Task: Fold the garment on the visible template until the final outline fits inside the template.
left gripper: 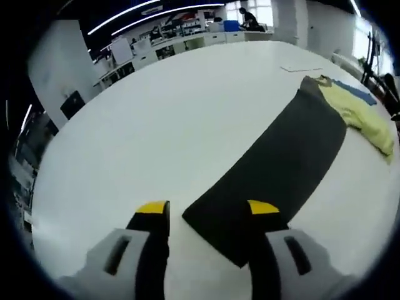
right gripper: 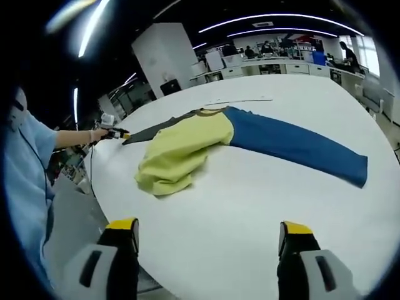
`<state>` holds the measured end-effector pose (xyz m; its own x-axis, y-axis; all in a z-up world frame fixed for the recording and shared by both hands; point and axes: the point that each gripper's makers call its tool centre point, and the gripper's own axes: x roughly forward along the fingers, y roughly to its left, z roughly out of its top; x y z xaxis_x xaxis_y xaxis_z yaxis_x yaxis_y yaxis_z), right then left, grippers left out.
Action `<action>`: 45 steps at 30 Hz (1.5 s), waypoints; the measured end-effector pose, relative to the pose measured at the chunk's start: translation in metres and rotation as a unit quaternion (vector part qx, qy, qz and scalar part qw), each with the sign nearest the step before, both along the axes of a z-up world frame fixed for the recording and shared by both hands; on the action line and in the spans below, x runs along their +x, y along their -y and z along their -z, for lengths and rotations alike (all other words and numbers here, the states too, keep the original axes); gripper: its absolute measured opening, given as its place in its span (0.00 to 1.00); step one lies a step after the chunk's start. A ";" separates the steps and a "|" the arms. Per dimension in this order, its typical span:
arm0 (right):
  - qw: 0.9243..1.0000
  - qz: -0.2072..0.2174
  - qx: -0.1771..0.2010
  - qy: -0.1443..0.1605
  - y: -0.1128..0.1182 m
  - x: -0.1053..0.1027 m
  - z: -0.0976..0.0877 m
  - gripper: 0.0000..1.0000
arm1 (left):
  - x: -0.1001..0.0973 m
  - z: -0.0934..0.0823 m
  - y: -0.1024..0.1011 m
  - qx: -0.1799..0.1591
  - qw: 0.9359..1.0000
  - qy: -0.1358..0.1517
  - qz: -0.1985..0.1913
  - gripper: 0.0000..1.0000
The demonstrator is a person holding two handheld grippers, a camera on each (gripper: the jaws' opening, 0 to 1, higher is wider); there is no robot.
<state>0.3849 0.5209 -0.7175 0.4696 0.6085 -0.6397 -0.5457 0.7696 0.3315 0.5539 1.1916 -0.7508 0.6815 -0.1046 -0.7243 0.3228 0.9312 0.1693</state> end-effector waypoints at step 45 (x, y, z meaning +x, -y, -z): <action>0.999 -0.025 0.017 0.038 -0.032 -0.015 -0.011 0.88 | -0.123 -0.088 0.266 -0.178 0.921 0.069 0.339 0.76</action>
<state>0.3698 0.5529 -0.7069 0.4840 0.6531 -0.5824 -0.6085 0.7295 0.3124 0.4309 0.9261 -0.6626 0.4549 -0.7546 -0.4730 0.8494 0.5272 -0.0242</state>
